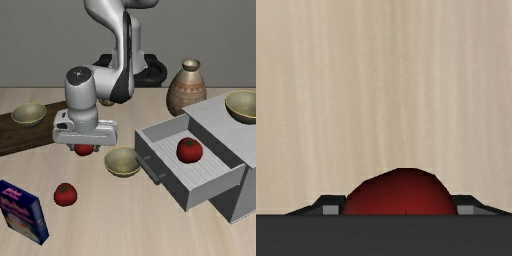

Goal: Pick the tomato next to the cutting board and place it on the porcelain bowl on the cutting board

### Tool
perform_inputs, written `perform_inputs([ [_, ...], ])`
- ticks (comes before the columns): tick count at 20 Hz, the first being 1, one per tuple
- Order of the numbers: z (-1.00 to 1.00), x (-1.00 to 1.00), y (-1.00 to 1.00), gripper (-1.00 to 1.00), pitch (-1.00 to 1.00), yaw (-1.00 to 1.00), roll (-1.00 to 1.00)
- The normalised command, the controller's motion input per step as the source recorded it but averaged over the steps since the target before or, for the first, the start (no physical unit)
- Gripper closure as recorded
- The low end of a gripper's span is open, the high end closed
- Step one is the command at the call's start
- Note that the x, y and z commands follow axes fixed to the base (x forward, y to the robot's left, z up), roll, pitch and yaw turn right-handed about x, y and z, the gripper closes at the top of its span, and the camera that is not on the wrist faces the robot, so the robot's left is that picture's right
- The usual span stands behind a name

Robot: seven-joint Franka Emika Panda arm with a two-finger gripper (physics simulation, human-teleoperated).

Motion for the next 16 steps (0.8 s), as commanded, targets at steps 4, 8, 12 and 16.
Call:
perform_inputs([
  [4, 0.5, 0.0, 0.0, 1.0, 0.0, 0.0, 0.0],
  [8, 1.0, 0.0, 0.0, 1.0, 0.0, 0.0, 0.0],
  [12, 1.0, 0.0, 0.0, 1.0, 0.0, 0.0, 0.0],
  [16, 0.0, -1.0, 0.0, 1.0, 0.0, 0.0, 0.0],
])
